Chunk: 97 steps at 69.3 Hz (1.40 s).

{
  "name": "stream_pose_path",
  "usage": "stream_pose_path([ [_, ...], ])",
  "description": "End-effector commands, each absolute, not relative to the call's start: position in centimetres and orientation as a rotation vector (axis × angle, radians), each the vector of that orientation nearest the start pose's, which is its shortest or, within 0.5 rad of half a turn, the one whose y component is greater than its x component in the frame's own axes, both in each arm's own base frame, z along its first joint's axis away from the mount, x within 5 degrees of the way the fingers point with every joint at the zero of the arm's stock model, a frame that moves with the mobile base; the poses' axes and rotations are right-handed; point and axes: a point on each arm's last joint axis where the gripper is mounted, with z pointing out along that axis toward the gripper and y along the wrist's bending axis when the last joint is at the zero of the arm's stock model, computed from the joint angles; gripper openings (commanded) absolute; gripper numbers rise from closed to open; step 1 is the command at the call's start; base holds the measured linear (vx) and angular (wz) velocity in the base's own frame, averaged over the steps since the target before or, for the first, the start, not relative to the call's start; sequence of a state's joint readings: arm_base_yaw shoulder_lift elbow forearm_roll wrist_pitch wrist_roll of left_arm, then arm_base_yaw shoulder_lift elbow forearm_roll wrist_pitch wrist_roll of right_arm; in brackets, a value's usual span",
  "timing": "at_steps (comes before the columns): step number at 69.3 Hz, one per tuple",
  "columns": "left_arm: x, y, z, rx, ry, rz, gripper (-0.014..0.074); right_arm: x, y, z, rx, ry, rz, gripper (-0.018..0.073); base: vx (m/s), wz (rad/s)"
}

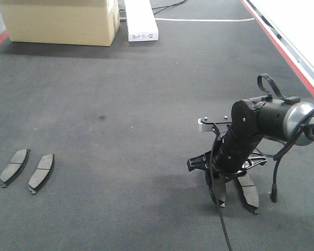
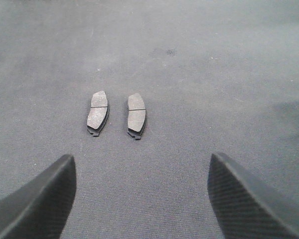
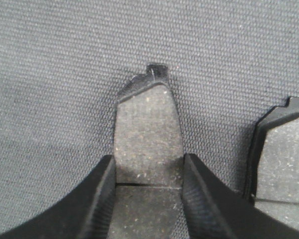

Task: Move and align brake pads A on conveyor
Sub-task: 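Lower the right gripper's brake pad beside the other placed pad, then open the right gripper and lift it away from the pad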

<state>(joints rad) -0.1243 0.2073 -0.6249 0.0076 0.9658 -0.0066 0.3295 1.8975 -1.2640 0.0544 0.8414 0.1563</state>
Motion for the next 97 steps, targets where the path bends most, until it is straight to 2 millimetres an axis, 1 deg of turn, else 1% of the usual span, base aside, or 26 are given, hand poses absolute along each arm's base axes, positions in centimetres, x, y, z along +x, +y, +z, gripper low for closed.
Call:
stream_pose_path([
  [1,2.4,-0.3,33.2,0.110,1.945,-0.096,0.0517,35.3,12.4,20.3,-0.220,2.859,0.147,-0.0004,0.00,0.00],
  [34,2.4,-0.3,33.2,0.110,1.945,-0.096,0.0517,35.2,12.3,20.2,-0.254,2.871,0.139,0.0007,0.00,0.00],
  [43,2.4,-0.3,33.2,0.110,1.945,-0.096,0.0517,35.2,12.3,20.2,-0.260,2.870,0.138,0.0034,0.00,0.00],
  [47,2.4,-0.3,33.2,0.110,1.945,-0.096,0.0517,35.2,12.3,20.2,-0.260,2.870,0.138,0.0063,0.00,0.00],
  [52,2.4,-0.3,33.2,0.110,1.945,-0.096,0.0517,35.2,12.3,20.2,-0.260,2.870,0.139,0.0120,0.00,0.00],
  [59,2.4,-0.3,33.2,0.110,1.945,-0.096,0.0517,35.2,12.3,20.2,-0.272,2.869,0.139,0.0239,0.00,0.00],
  [67,2.4,-0.3,33.2,0.110,1.945,-0.096,0.0517,35.2,12.4,20.2,-0.281,2.864,0.141,0.0408,0.00,0.00],
  [75,2.4,-0.3,33.2,0.110,1.945,-0.096,0.0517,35.3,12.4,20.2,-0.282,2.860,0.141,0.0525,0.00,0.00],
  [81,2.4,-0.3,33.2,0.110,1.945,-0.096,0.0517,35.3,12.4,20.2,-0.282,2.858,0.141,0.0569,0.00,0.00],
  [89,2.4,-0.3,33.2,0.110,1.945,-0.096,0.0517,35.2,12.4,20.4,-0.282,2.857,0.142,0.0578,0.00,0.00],
  [97,2.4,-0.3,33.2,0.110,1.945,-0.096,0.0517,35.1,12.3,21.5,-0.283,2.825,0.146,0.0578,0.00,0.00],
])
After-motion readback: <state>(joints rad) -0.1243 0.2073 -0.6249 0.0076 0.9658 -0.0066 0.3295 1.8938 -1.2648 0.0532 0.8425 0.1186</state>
